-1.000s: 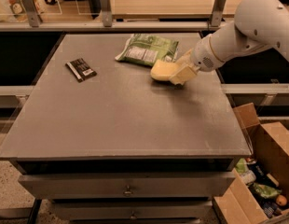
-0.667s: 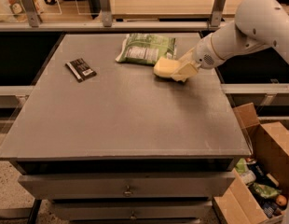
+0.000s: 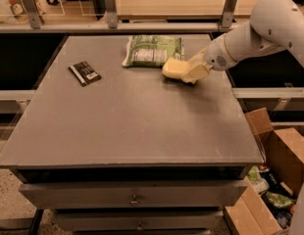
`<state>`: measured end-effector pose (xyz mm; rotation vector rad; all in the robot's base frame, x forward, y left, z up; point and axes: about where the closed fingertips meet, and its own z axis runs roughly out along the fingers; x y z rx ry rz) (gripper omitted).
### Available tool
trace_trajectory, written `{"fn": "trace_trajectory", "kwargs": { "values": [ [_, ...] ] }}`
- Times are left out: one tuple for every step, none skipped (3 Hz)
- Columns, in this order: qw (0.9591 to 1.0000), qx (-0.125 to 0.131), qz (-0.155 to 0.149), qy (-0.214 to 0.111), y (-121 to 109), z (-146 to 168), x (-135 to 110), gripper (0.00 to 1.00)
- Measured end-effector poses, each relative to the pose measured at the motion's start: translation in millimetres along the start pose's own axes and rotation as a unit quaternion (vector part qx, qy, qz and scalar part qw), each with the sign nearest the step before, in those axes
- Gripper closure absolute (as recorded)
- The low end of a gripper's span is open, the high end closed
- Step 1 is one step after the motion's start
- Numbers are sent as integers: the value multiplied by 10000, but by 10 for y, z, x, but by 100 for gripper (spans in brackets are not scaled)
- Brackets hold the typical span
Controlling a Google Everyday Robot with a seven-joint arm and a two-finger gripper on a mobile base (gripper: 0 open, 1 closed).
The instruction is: Move sponge near green jalapeno chip bag
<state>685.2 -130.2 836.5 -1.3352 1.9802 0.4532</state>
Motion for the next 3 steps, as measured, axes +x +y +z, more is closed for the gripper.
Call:
{"fn": "trace_trajectory", "kwargs": {
  "values": [
    [10000, 1, -37, -62, 17, -16, -34, 13],
    [9998, 68, -145, -99, 56, -105, -120, 0],
    [9998, 67, -145, -99, 56, -104, -120, 0]
  ]
}}
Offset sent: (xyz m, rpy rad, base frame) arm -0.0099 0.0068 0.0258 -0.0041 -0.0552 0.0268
